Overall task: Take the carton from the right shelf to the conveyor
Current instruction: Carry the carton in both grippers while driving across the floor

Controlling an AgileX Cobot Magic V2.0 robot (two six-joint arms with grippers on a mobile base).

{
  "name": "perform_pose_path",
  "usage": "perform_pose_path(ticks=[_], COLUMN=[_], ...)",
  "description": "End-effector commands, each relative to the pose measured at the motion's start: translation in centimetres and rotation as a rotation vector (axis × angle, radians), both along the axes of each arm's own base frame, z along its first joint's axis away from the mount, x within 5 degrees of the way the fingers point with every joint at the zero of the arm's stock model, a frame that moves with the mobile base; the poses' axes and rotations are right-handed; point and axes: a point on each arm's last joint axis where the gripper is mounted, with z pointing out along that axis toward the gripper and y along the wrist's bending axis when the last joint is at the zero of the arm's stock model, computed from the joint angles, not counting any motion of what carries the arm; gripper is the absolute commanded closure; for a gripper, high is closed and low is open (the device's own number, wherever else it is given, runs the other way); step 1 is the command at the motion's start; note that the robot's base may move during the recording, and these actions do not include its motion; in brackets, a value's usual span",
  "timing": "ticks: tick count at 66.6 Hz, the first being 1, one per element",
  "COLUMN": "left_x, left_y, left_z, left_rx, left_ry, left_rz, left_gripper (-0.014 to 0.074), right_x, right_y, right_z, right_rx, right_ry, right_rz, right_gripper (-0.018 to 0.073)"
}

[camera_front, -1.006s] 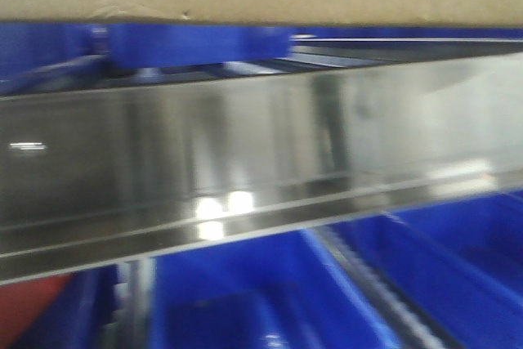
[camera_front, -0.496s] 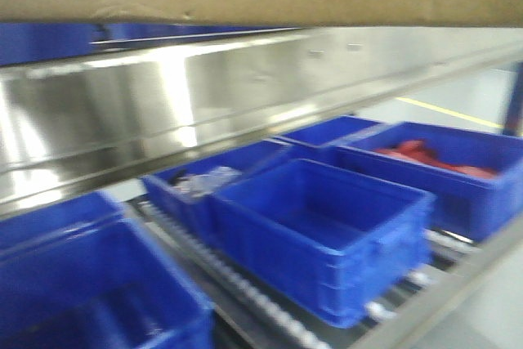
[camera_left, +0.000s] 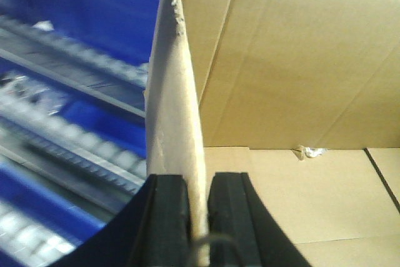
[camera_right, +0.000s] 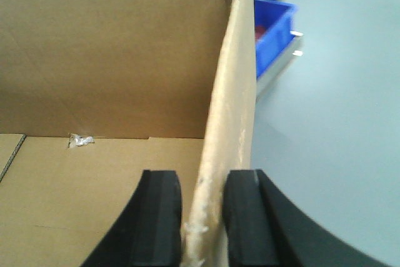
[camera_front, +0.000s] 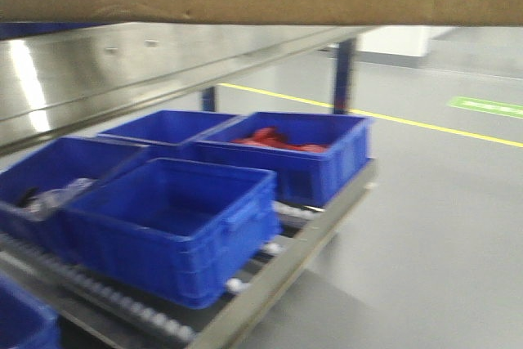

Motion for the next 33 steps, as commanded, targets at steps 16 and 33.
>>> perform_pose_path(ticks=[16, 33], left_x=[-0.84, -0.84], left_y=[-0.32, -0.32], left_z=[1.32, 1.32], left_rx=[-0.032, -0.032], left_ry=[-0.112, -0.112], left_rz=[-0.028, -0.028], left_gripper=[0.0613, 0.0613], right_x=[-0.20, -0.20], right_y=[-0.26, -0.26], right_z=[0.98, 0.98], right_rx=[0.004, 0.004], right_ry=[-0.090, -0.090], right_rz=[-0.036, -0.036], right_gripper=[0.0630, 0.0630])
